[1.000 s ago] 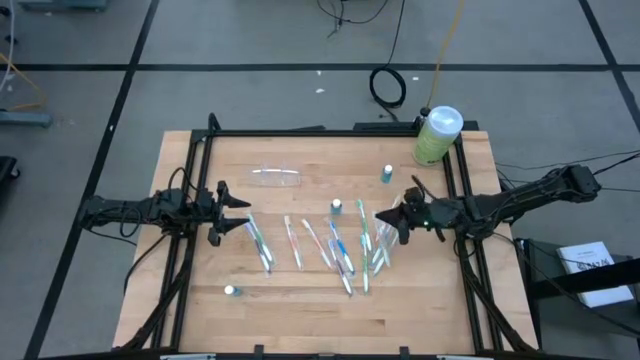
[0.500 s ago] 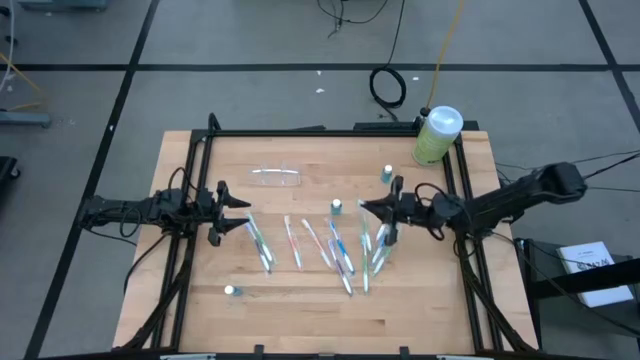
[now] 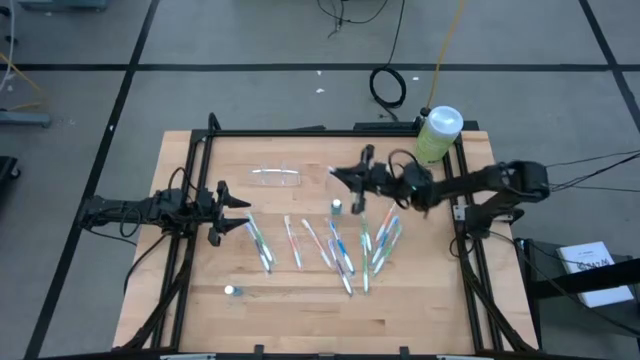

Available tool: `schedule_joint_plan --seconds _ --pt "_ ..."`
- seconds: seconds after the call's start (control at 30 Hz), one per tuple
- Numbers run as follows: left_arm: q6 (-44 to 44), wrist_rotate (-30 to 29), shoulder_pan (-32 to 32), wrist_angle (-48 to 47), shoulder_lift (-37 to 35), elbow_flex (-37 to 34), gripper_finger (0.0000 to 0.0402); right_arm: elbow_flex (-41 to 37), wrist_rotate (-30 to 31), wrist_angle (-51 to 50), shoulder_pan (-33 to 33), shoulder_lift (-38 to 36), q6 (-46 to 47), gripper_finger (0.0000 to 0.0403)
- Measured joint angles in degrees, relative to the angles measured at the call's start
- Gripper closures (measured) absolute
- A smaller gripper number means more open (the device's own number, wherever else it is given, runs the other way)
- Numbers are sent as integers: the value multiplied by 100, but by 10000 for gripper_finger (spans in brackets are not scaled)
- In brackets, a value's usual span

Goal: Pick & Place toothbrushing station
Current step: Put the orange toothbrush into the transparent organizer

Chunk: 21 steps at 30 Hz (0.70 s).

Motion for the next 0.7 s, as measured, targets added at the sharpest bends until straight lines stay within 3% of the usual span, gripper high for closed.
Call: schedule_joint_plan --seconds 0.2,0.37,0.57,0.7 --pt "0 0 -2 0 -2 0 172 959 -818 -43 -644 826 340 403" --pt "0 0 0 0 0 -1 172 1747 -969 -13 -938 1629 122 403" --pt "0 0 0 2 -1 -1 172 2654 -881 164 -1101 2599 145 403" --pt "0 0 -1 2 -1 0 172 3035 -207 341 -1138 3109 415 403"
